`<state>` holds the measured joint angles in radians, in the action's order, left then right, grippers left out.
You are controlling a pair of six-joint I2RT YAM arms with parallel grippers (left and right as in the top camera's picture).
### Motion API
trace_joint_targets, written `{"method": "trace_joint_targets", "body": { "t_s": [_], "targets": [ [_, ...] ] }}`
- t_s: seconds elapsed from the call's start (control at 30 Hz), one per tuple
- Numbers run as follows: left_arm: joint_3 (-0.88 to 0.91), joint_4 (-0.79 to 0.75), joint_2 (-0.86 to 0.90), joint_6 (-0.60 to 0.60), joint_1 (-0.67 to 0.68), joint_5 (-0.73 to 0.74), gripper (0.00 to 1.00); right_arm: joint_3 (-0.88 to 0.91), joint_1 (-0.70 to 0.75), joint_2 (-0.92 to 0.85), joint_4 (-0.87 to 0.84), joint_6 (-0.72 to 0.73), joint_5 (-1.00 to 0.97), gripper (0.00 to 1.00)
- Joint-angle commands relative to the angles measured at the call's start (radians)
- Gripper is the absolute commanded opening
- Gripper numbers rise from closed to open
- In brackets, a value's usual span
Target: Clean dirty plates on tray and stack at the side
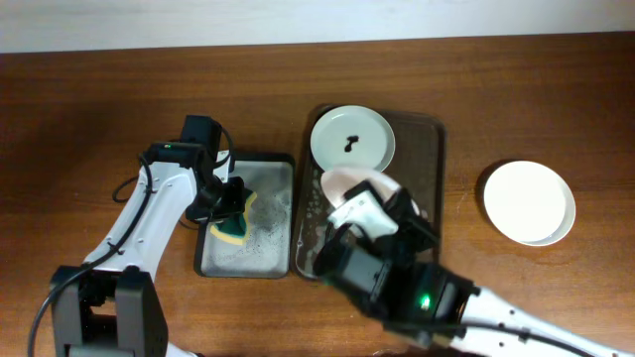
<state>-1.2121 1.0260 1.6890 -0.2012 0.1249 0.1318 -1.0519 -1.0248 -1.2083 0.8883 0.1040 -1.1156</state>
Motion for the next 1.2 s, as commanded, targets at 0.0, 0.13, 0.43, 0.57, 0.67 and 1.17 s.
{"method": "trace_joint_targets", "body": {
  "t_s": [0.0, 0.13, 0.43, 0.57, 0.67, 1.17],
  "targets": [
    [0.001, -0.001, -0.008, 0.016, -0.001, 0.015, 0.0, 0.016, 0.301, -0.004, 0.014, 0.134, 0.437, 0.04],
    [0.001, 0.003, -0.008, 0.016, -0.001, 0.015, 0.0, -0.014, 0.884, 0.013, 0.019, 0.132, 1.138, 0.04],
    [0.001, 0.004, -0.008, 0.016, -0.001, 0.016, 0.0, -0.016, 1.798, -0.191, -0.047, 0.167, 1.391, 0.04],
    [0.001, 0.004, -0.008, 0.016, -0.001, 0.029, 0.0, -0.016, 1.917, -0.371, -0.099, 0.246, 1.394, 0.04],
    [0.001, 0.003, -0.008, 0.016, -0.001, 0.03, 0.0, -0.016, 1.899, -0.411, -0.085, 0.223, 1.413, 0.41],
    [0.001, 0.011, -0.008, 0.016, -0.001, 0.03, 0.0, 0.123, 1.129, -0.044, 0.231, 0.109, 1.29, 0.54]
  ]
}}
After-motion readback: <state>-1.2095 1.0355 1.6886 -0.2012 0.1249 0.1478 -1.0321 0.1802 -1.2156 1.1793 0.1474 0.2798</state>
